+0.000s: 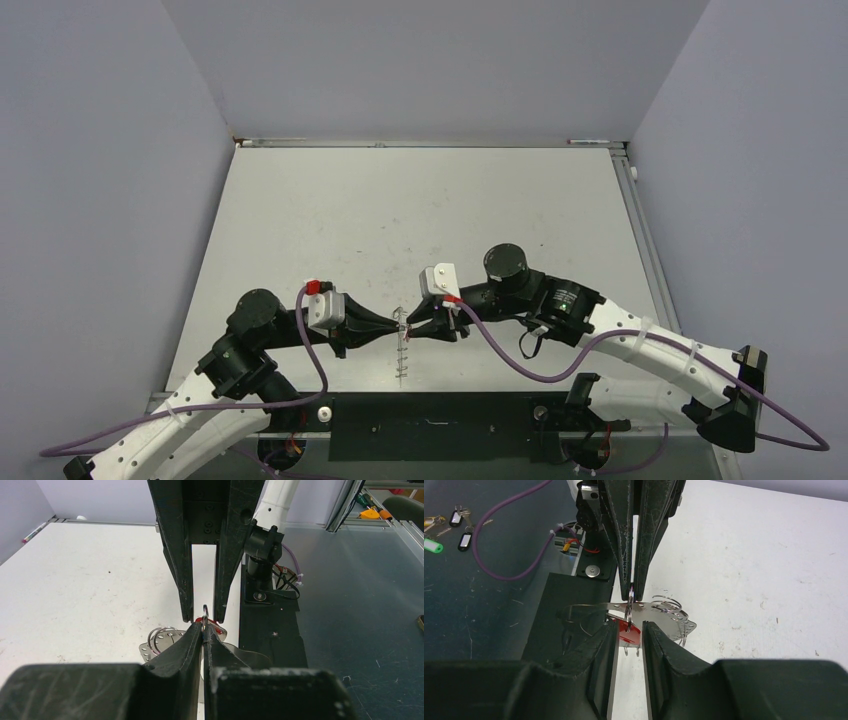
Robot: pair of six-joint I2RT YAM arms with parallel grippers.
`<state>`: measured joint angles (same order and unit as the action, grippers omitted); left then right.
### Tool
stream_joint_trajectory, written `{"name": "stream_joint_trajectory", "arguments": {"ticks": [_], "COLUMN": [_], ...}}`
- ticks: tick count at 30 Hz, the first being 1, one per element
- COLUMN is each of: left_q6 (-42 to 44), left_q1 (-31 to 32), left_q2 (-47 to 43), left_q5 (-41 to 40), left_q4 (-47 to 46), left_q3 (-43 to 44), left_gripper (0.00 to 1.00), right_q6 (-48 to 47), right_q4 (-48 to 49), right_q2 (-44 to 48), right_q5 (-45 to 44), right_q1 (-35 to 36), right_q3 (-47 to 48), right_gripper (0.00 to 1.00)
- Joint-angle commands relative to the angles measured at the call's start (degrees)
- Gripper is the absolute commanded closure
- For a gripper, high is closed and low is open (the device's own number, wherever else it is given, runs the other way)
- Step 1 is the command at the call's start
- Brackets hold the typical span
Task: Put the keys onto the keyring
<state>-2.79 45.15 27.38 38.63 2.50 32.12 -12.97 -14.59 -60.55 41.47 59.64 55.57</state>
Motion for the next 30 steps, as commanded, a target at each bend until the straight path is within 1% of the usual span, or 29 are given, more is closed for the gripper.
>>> {"name": "stream_joint_trajectory", "arguments": {"ticks": [1, 8, 11, 14, 15, 23, 30], "left_q6": [-0.47, -0.47, -0.47, -0.47, -0.47, -0.40, -0.12], "left_q1": [-0.37, -0.36, -0.40, -0.42, -0.42, -0.80, -0.85], "left_q2": [-0.22, -0.19, -0.14, -0.05, 0.00, -0.78, -3.20], "left_q5": [1.27, 1.18, 1.27, 1.35, 1.43, 0.38, -1.48], "left_q4": [-3.82, -3.82, -3.82, -3.82, -3.78, -3.91, -4.55], "left_q3": [0.49, 0.44, 0.49, 0.49, 0.51, 0.49, -0.11], "left_gripper": [1.00, 1.00, 1.00, 1.00, 1.00, 1.00, 1.00], "right_q6": [-0.87, -0.91, -0.91, -0.92, -0.91, -0.39, 3.20], "right_q4": [3.08, 3.31, 3.28, 3.45, 3.41, 4.16, 10.03], "right_q2": [0.06, 0.70, 0.70, 0.70, 0.70, 1.36, 3.27], "right_q5": [1.99, 1.22, 1.24, 1.24, 1.24, 0.35, 0.14], "right_q1": [-0.31, -0.49, -0.49, -0.49, -0.51, -0.56, -0.67], "right_q3": [2.79, 2.53, 2.45, 2.28, 2.25, 1.01, -4.04], "right_gripper": [0.75, 0.79, 0.85, 0.94, 0.95, 0.95, 0.95]}}
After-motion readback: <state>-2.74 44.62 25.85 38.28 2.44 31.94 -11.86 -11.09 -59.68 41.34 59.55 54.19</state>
